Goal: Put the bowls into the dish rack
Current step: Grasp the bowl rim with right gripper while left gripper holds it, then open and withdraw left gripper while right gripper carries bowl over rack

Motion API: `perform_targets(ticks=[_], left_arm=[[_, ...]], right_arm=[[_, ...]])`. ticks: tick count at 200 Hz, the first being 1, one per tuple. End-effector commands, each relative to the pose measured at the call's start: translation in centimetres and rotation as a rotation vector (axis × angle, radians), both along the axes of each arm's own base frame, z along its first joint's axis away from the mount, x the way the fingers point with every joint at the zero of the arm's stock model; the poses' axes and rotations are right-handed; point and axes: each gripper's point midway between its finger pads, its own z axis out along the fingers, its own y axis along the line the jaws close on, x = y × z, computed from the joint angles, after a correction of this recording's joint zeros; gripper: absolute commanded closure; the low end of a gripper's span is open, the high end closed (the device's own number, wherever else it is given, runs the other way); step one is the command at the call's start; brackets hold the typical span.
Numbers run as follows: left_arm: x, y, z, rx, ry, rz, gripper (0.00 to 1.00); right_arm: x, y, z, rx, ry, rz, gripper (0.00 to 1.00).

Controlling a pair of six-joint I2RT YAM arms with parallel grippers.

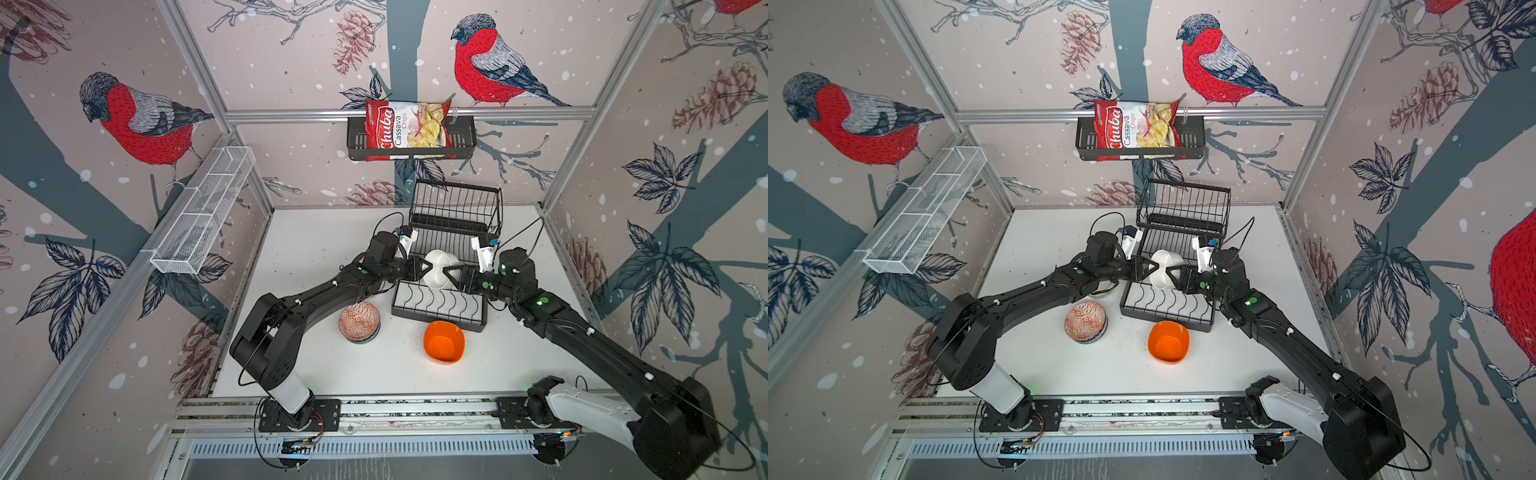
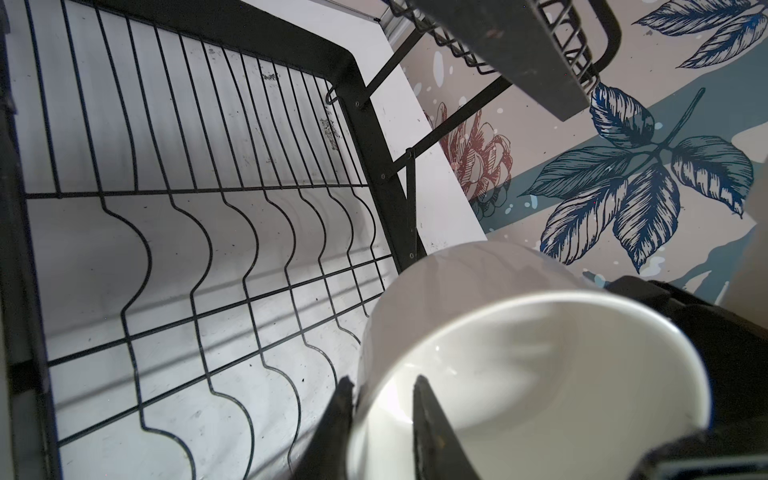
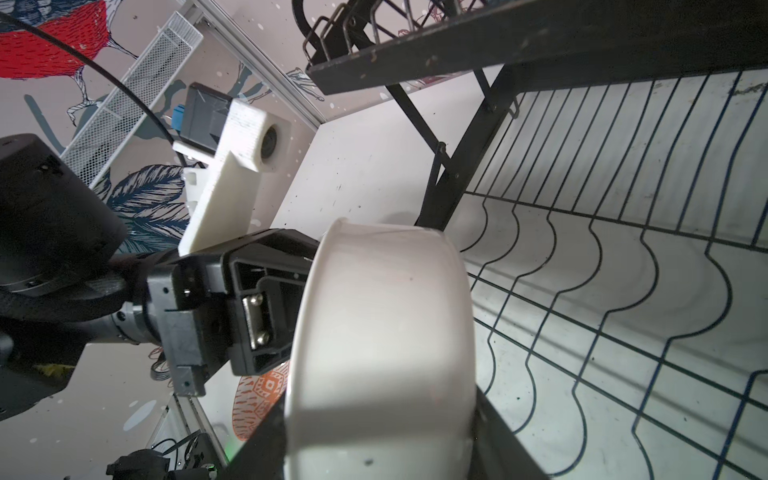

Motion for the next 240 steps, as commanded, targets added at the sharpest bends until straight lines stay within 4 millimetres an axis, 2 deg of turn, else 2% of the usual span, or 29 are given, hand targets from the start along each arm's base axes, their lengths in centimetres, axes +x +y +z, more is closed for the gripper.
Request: perform_targets(ticks=[1, 28, 61, 132, 166, 188, 192, 211, 225, 229, 240], left_arm=[[0.2, -0.4, 1.3, -0.024, -0.046, -0.020, 0.65], [0.4, 0.2, 1.3, -0.010, -0.046, -0.003, 0.44], [0.7, 1.2, 1.2, 0.017, -0.055, 0.034, 0.28], [0.4, 3.8, -0.4, 0.089, -0.047, 0.112, 0.25], [0.4, 4.7, -0.8, 0.129, -0.052, 0.130, 0.25], [0.3, 5.0, -0.1, 0.137, -0.077, 0.132, 0.25], [0.0, 5.4, -0.9, 0.150, -0.066, 0.133, 0.25], [-0.2, 6.0, -0.9, 0.153, -0.072, 0.145, 0.24], [-0.4, 6.3, -0.9, 0.153, -0.078, 0.151, 0.24], [-0.5, 6.4, -0.9, 0.153, -0.078, 0.153, 0.24], [-0.6, 6.8, -0.8, 0.153, -0.080, 0.160, 0.24]], right_arm=[[1.0, -0.8, -0.6, -0.063, -0.036, -0.049, 0.53], [1.4, -1.3, -1.2, -0.092, -0.043, -0.072, 0.52], [2.1, -2.1, -1.7, -0.141, -0.063, -0.118, 0.52], [3.9, -3.8, -2.8, -0.263, -0.113, -0.213, 0.52], [4.7, -3.9, -3.0, -0.330, -0.140, -0.234, 0.52], [5.1, -4.1, -3.6, -0.381, -0.154, -0.249, 0.51], [5.2, -4.1, -3.7, -0.391, -0.156, -0.254, 0.51], [5.6, -4.1, -4.0, -0.426, -0.172, -0.267, 0.51], [5.9, -4.0, -3.5, -0.443, -0.195, -0.280, 0.51], [6.1, -4.0, -4.4, -0.465, -0.183, -0.277, 0.51], [6.4, -3.8, -4.4, -0.488, -0.194, -0.281, 0.51]])
